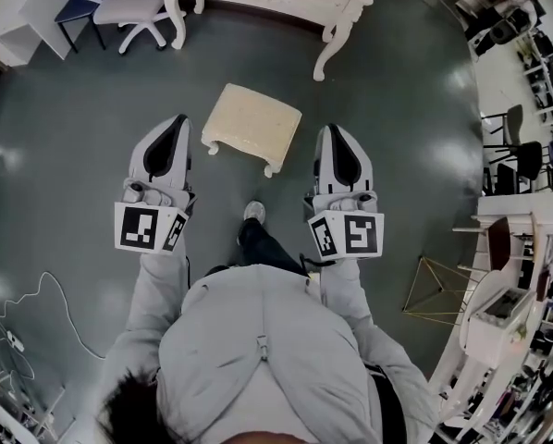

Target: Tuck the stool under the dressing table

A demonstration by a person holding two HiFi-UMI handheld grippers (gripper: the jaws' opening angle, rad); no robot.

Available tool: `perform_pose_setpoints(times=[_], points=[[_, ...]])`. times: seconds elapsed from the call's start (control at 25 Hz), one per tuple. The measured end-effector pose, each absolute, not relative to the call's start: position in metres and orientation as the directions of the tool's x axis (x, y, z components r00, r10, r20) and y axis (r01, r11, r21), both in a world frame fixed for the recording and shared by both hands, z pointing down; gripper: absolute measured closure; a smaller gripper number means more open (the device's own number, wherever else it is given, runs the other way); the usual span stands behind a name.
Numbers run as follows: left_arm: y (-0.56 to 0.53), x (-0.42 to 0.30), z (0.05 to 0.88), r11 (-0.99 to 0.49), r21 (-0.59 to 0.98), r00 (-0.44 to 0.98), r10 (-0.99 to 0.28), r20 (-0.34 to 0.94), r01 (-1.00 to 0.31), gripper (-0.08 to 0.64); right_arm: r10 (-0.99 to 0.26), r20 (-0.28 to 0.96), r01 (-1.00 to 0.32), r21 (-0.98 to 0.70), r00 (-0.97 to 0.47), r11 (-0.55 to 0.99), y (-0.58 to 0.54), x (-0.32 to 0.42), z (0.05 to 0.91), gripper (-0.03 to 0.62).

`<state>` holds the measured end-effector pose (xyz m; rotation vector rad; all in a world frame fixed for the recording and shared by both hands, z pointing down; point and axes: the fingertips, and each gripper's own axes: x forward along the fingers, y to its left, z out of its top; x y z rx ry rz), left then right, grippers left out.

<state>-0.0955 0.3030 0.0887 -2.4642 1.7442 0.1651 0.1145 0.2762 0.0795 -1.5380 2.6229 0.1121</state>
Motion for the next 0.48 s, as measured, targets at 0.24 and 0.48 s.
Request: perform_pose_setpoints(times=[0.24, 0.48], points=[[0.233, -0.091, 0.086, -0.314, -0.027, 0.314, -0.935, -0.165, -0.949, 0.557, -0.848, -0.119, -0.855, 0.025, -0.517, 0.518, 0.207, 0.113, 0.075, 0.591], [0.195, -0.082, 0.097, -0.313, -0.021, 0.313, -0.938, -0.149, -0.949, 0.557, -0.851, -0.083, -0.855, 0.015, -0.518, 0.519, 0.169, 0.125, 0.089, 0.591]])
